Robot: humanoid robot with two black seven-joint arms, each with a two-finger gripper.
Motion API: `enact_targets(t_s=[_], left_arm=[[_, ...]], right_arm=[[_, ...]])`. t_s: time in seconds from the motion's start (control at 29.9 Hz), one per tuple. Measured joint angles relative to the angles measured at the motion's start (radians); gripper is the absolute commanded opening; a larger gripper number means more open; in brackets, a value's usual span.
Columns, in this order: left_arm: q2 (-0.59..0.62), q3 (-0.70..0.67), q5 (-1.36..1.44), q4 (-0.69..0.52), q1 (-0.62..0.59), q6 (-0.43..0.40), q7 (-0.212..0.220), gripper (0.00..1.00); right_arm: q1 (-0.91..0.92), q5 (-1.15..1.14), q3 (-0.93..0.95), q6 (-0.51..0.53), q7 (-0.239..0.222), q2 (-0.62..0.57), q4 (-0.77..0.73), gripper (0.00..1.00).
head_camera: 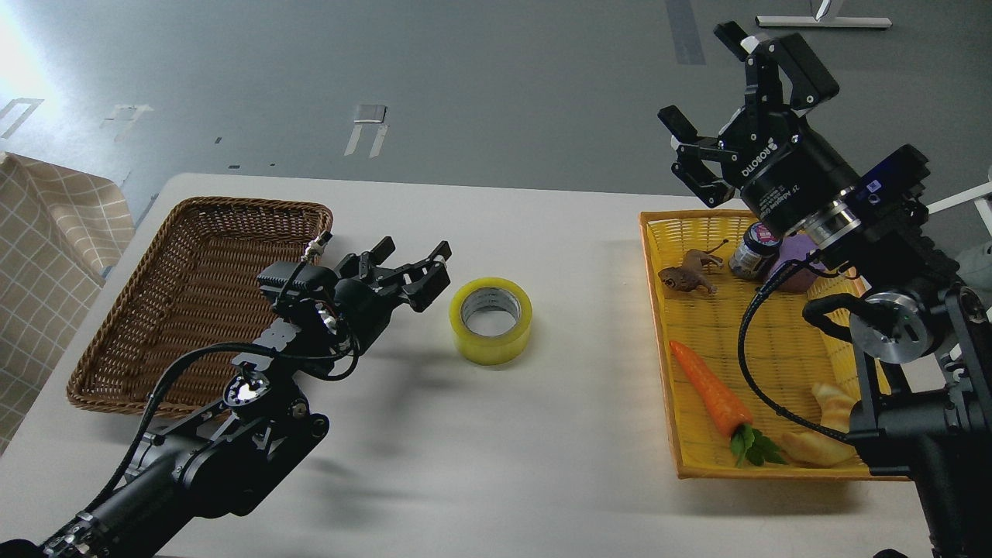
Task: Place and transfer tape with both arms
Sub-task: 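Reach the left gripper to the tape roll on the table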
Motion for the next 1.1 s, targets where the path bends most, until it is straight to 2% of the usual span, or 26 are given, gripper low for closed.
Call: enact_targets(t_s=[0.4,0.9,1.1], left_arm=[[-0.016,0.185,0.000,0.118,-0.144,-0.004,0.021,0.98],[-0.086,0.200,0.000,0.132,-0.171,-0.033,0.036,0.98],[-0.062,0.258,0.000,0.142,-0.187,-0.035,0.093,0.98]], right_arm=[[0.012,0.000,0.002,-0.002,-0.002,0.003,-0.002,1.00],[0.007,0.000,0.006,-0.044,-0.002,-0.004,-0.002,1.00],[0.033,0.000,0.002,-0.046,-0.021,-0.006,-0.005,1.00]])
